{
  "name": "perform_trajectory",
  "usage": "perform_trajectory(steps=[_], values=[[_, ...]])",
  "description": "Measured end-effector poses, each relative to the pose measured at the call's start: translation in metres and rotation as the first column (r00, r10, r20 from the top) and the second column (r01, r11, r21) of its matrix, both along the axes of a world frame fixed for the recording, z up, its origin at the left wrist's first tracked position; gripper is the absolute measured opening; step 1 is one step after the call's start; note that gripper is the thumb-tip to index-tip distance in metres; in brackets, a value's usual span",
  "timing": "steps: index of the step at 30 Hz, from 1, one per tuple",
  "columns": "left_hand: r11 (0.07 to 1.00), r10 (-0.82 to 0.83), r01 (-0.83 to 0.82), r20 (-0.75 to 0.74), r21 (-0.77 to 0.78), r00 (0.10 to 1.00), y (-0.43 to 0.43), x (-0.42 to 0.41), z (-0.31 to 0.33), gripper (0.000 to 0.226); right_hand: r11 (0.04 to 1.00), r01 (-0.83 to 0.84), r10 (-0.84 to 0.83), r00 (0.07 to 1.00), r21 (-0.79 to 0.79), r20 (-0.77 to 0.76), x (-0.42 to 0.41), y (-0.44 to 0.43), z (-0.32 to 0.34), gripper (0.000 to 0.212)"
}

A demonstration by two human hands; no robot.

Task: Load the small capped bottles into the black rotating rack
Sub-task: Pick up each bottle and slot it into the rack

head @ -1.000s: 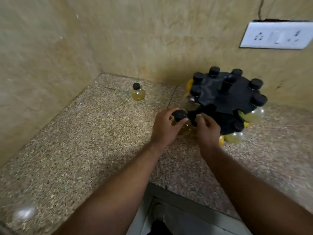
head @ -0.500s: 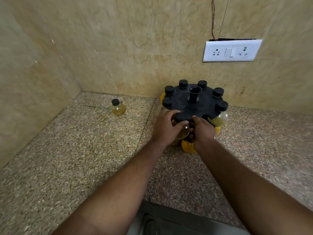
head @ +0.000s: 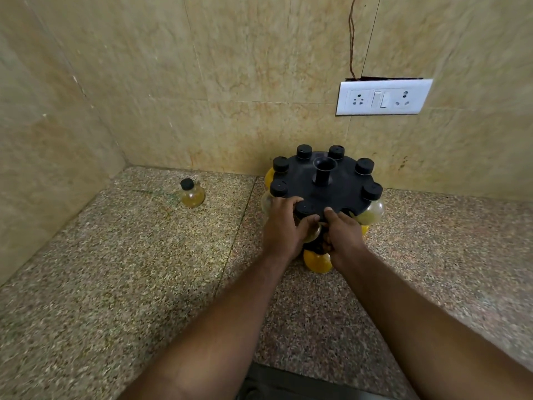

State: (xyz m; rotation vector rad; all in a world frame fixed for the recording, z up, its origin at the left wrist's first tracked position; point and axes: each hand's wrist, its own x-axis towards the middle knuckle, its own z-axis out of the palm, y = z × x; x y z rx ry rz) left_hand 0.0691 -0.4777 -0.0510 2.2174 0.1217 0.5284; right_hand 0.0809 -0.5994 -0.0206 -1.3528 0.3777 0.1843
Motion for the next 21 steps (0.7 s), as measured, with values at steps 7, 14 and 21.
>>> perform_trajectory(steps=[7, 14, 21], values=[[0.997, 0.082, -0.082, -0.011, 0.004, 0.997, 0.012, 0.001, -0.001, 0.054, 0.999, -0.015, 0.016, 0.999, -0.033, 0.037, -0.009, 0.014, -0.001, 0.026], [0.974, 0.203, -0.205, -0.025, -0.096, 0.979, 0.049, 0.001, -0.005, 0.038, 0.953, -0.178, 0.209, 0.973, -0.245, 0.103, -0.024, 0.050, -0.019, 0.026], [0.951, 0.184, -0.213, -0.145, -0.223, 0.972, 0.110, 0.000, -0.028, 0.028, 0.817, -0.340, 0.423, 0.902, -0.465, 0.083, -0.021, 0.101, -0.052, 0.028]])
